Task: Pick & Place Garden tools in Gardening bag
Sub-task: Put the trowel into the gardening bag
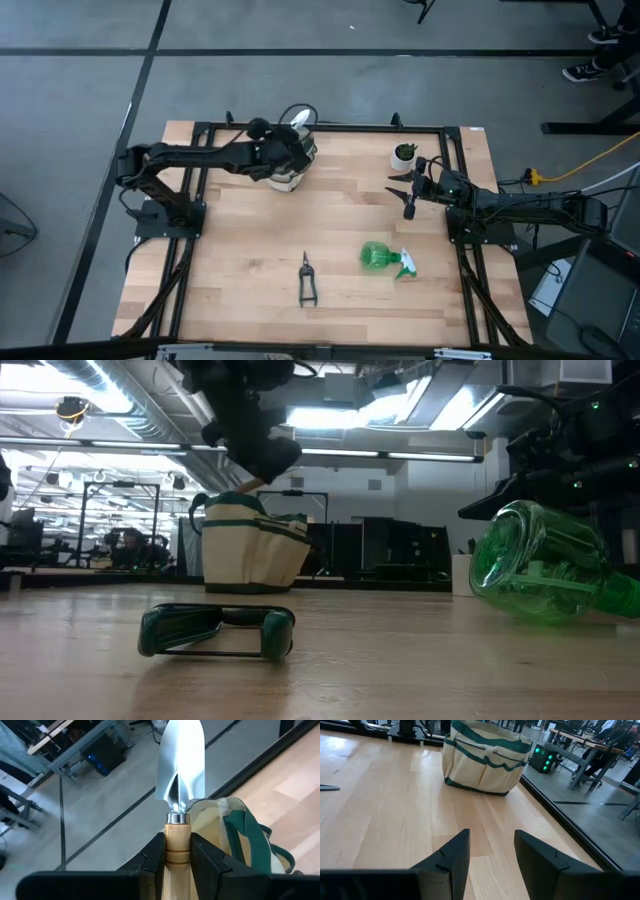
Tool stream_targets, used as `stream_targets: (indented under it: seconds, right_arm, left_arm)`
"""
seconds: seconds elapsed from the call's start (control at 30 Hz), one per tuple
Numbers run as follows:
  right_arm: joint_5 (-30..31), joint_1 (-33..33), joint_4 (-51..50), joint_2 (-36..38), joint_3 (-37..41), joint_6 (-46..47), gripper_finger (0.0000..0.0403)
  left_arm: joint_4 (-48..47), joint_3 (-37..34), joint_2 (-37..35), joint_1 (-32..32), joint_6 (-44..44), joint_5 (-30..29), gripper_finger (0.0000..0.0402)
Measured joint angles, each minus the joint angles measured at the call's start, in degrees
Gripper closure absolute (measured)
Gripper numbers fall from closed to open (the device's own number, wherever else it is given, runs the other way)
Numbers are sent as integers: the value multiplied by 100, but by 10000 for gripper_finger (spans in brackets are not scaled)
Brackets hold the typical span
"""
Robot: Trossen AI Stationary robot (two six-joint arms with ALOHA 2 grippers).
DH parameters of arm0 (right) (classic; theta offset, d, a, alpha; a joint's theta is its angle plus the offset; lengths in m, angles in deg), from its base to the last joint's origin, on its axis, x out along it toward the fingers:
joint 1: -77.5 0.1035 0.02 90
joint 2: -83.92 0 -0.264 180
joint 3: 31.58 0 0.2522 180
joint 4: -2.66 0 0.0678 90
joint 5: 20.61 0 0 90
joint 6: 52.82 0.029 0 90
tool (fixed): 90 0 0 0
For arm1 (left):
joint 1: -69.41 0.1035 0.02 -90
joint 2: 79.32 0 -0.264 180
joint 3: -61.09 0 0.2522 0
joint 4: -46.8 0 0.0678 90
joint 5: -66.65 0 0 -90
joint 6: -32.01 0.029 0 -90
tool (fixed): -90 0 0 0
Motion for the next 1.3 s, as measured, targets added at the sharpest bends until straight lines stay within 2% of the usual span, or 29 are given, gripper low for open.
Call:
stream_targets:
  seconds: [0.5, 0.8, 1.0, 1.3]
  right_arm:
    - [0, 0, 2, 2, 0, 0, 245]
    - [0, 0, 1, 0, 0, 0, 245]
    - [0, -1, 2, 1, 1, 1, 245]
    - [0, -2, 2, 0, 0, 0, 245]
  left_arm:
    - [-455, 0, 148, -22, -446, 42, 332]
    - [-448, 0, 148, 65, -612, 624, 331]
    - [-446, 0, 148, 92, -754, 766, 331]
    - [-448, 0, 148, 221, -754, 880, 297]
